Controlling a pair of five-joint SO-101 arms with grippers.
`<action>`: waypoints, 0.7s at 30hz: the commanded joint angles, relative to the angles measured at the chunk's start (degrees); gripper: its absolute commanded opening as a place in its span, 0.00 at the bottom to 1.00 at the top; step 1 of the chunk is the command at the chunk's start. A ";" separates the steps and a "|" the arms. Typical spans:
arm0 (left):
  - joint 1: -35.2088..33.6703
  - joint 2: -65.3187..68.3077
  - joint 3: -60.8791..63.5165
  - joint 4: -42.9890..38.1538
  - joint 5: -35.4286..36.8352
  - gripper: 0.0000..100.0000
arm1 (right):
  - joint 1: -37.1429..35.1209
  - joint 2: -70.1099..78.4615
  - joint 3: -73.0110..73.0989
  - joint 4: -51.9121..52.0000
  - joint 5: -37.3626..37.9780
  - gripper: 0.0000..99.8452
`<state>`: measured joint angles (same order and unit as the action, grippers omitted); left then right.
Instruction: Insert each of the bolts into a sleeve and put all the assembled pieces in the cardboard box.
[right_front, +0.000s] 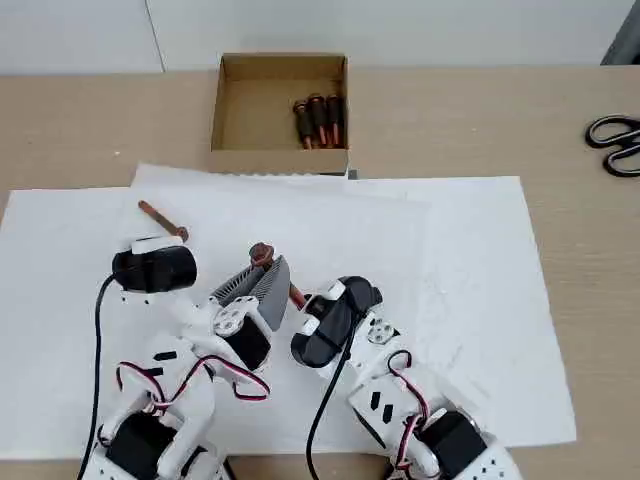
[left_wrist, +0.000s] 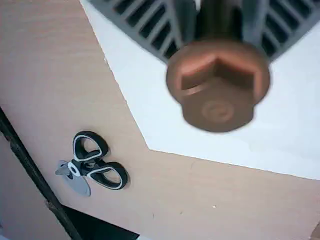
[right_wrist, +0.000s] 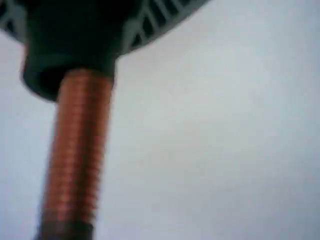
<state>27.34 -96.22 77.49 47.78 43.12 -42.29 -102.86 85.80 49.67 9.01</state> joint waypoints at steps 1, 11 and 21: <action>1.14 0.26 0.75 0.09 0.26 0.01 | -2.33 -1.01 -1.49 -2.42 0.44 0.00; -1.14 0.18 1.10 -2.99 0.18 0.01 | -4.26 -0.92 -1.32 -2.33 0.44 0.00; -1.41 0.18 -1.89 -2.46 0.18 0.01 | -4.26 -0.92 -1.14 -2.07 0.44 0.00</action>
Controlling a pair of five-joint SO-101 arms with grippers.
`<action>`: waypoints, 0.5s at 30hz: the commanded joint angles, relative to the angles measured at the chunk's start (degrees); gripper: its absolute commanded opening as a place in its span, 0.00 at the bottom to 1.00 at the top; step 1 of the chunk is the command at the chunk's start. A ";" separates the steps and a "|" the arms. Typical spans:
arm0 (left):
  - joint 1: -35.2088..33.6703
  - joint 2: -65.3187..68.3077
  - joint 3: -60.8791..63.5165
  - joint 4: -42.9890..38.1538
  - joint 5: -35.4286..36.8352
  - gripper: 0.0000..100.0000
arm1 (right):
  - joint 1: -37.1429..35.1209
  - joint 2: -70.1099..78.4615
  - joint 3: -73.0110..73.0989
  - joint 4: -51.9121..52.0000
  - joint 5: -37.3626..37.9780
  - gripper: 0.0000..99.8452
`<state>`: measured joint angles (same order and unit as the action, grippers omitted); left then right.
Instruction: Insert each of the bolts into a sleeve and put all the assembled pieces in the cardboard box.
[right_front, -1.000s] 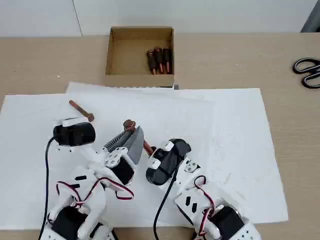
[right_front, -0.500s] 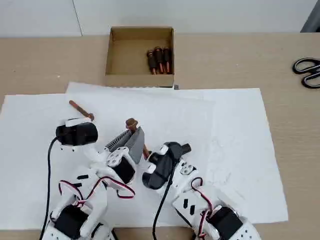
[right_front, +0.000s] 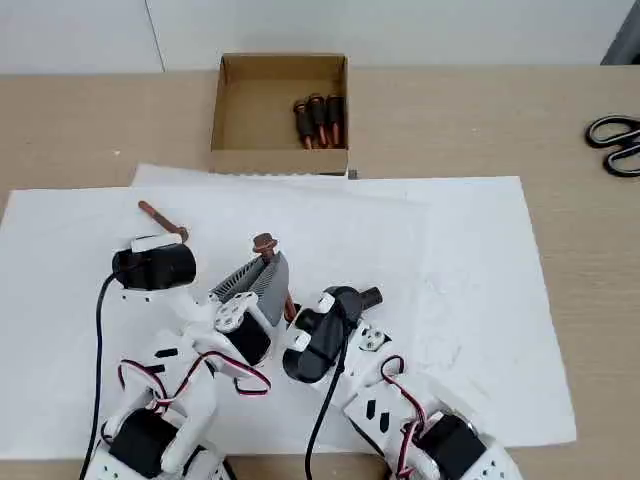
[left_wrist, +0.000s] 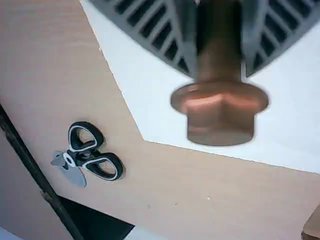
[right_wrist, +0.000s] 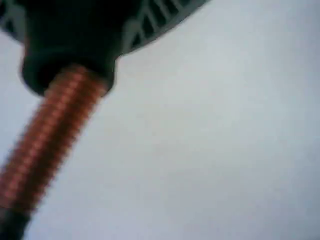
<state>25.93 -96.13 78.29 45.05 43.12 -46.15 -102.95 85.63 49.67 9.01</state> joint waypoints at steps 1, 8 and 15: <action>0.00 0.09 -3.12 0.26 0.18 0.01 | -0.40 -0.84 -0.97 -2.07 0.44 0.00; 0.00 0.09 -3.03 0.18 0.18 0.01 | -0.40 -0.84 -0.88 -2.07 0.44 0.00; -1.23 0.09 -3.12 -1.23 0.26 0.01 | -0.40 -0.84 -0.88 -1.98 0.35 0.00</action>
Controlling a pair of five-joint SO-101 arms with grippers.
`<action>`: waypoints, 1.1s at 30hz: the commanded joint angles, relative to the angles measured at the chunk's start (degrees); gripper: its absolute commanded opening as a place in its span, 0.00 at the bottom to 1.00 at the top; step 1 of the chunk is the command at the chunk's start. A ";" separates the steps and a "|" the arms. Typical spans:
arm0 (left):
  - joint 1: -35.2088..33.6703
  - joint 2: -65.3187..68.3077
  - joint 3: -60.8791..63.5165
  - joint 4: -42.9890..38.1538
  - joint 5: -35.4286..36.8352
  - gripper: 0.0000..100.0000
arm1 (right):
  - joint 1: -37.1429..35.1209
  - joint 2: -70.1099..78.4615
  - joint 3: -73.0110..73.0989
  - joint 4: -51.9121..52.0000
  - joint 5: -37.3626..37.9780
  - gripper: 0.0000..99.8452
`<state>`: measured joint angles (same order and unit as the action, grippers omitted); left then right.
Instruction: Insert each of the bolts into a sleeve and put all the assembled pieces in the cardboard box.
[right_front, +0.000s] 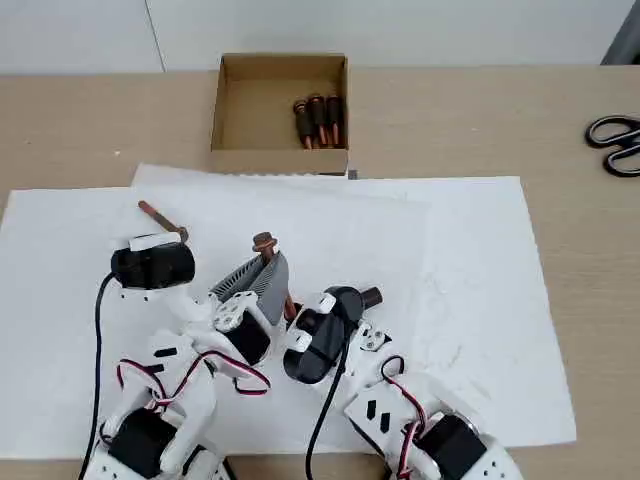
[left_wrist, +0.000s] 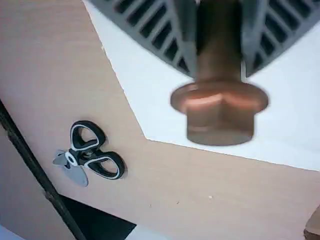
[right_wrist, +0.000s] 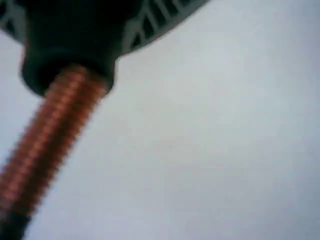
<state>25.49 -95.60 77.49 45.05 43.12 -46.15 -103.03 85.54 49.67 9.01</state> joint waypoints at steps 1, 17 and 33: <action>-1.58 -0.44 -2.33 -2.02 0.35 0.01 | -0.40 -0.75 -0.79 -1.98 0.26 0.00; -0.44 -0.35 -0.48 -2.81 0.53 0.01 | -0.57 -0.75 -0.70 -2.15 0.18 0.00; 2.81 -0.44 -3.65 8.35 -4.04 0.01 | -0.31 -0.75 -0.70 -2.24 0.18 0.00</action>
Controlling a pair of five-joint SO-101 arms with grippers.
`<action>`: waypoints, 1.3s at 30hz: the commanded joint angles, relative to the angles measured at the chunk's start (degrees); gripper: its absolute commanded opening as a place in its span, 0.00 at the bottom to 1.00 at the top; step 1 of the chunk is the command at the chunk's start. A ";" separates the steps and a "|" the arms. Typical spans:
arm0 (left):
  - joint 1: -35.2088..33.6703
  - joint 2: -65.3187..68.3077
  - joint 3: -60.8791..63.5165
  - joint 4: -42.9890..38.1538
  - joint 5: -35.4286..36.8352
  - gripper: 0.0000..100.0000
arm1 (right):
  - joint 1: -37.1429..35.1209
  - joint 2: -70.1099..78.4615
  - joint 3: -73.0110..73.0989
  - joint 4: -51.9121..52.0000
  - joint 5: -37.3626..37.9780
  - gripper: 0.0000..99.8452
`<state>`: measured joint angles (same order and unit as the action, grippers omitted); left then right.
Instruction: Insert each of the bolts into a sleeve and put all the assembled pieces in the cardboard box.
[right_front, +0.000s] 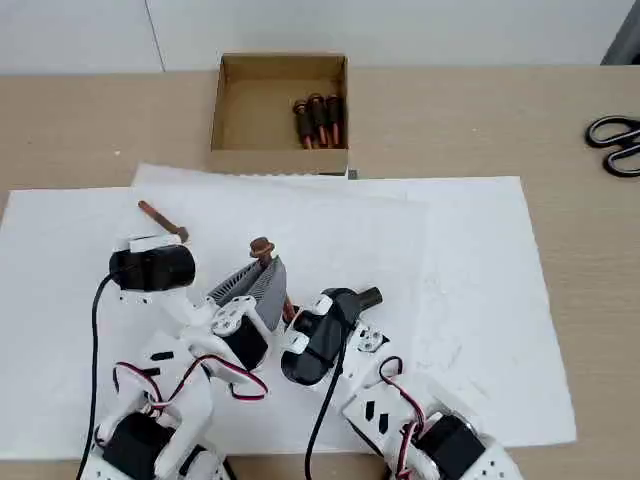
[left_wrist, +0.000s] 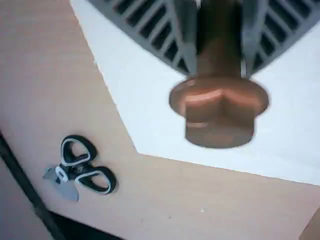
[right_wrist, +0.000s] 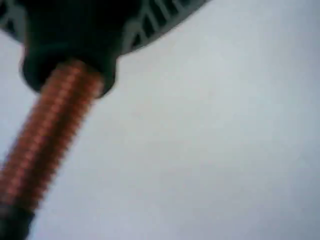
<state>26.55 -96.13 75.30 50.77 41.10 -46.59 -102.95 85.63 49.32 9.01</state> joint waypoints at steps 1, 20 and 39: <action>1.76 -0.18 -1.45 2.81 -2.73 0.01 | 0.13 -0.84 -0.79 -1.89 0.09 0.00; 2.11 0.09 -1.54 3.78 -4.48 0.01 | 1.36 -0.84 -0.88 -2.24 0.09 0.00; 6.68 -0.09 2.51 9.05 -6.51 0.01 | 2.51 -0.75 -1.05 -8.66 3.34 0.00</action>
<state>32.09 -96.31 76.44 58.51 35.12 -43.52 -102.86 86.33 43.69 10.07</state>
